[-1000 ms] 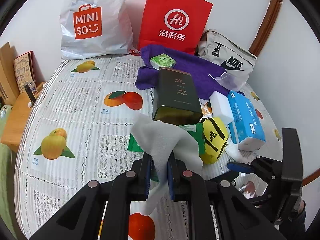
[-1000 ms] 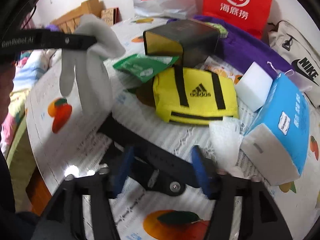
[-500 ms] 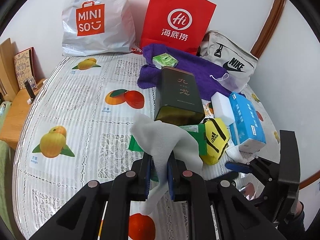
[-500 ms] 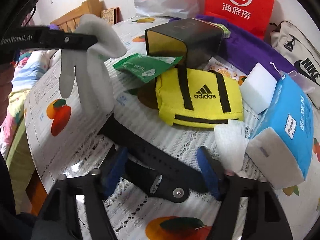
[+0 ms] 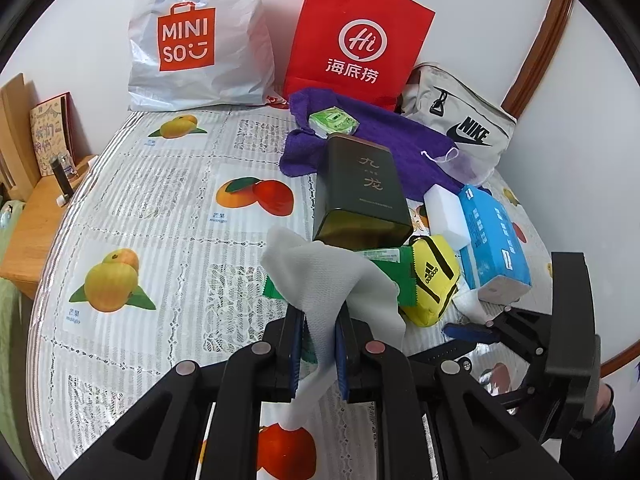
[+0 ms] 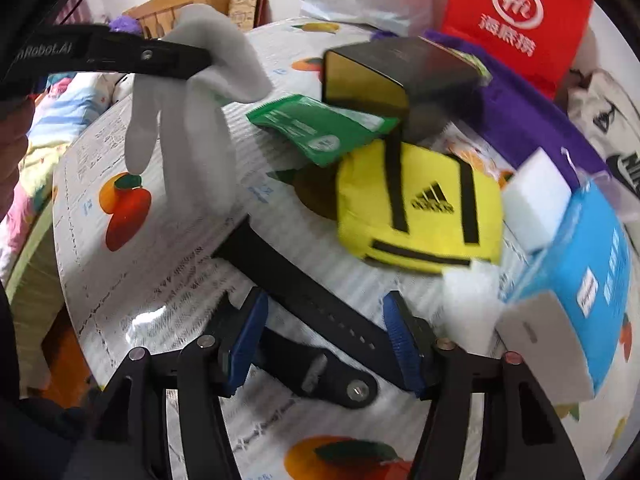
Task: Organize soft objects
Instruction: 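Close the right tool on the black watch strap while the left tool holds the cloth, then lift the black watch strap with the right tool while the left tool holds the white cloth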
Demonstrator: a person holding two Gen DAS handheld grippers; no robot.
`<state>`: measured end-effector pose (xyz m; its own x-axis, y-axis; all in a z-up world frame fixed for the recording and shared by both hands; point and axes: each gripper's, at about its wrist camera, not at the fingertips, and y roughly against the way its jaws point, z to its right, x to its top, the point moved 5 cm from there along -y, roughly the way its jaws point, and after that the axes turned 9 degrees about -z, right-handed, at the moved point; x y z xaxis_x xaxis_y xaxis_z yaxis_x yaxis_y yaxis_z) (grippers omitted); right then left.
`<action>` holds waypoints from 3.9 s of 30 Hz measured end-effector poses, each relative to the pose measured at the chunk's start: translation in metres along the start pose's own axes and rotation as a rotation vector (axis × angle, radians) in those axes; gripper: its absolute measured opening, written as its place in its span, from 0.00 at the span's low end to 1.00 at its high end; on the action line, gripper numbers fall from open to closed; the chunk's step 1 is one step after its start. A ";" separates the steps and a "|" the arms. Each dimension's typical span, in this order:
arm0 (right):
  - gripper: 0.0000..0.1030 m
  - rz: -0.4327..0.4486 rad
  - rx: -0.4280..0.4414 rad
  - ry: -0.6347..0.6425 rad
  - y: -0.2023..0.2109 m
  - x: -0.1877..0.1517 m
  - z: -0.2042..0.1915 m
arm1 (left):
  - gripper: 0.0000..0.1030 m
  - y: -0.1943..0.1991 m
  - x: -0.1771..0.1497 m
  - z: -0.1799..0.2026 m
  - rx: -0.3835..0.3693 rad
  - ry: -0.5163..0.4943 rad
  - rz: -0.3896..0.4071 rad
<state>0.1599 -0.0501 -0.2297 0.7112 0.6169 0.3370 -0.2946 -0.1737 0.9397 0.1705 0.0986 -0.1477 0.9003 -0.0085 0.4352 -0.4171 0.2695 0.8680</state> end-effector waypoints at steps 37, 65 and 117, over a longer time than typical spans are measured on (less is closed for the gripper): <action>0.08 -0.037 0.059 -0.031 0.013 -0.022 0.014 | 0.14 -0.001 -0.004 0.000 -0.018 0.011 -0.014; 0.28 -0.056 0.062 0.160 0.003 -0.009 -0.001 | 0.14 -0.012 0.001 -0.006 -0.011 0.029 -0.041; 0.19 0.187 -0.066 -0.294 0.124 0.014 0.160 | 0.14 0.024 0.100 0.068 0.010 -0.112 0.030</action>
<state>0.2354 -0.1857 -0.0997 0.7914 0.3301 0.5145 -0.4711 -0.2069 0.8575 0.2418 0.0386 -0.0676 0.8681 -0.1088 0.4842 -0.4450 0.2613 0.8565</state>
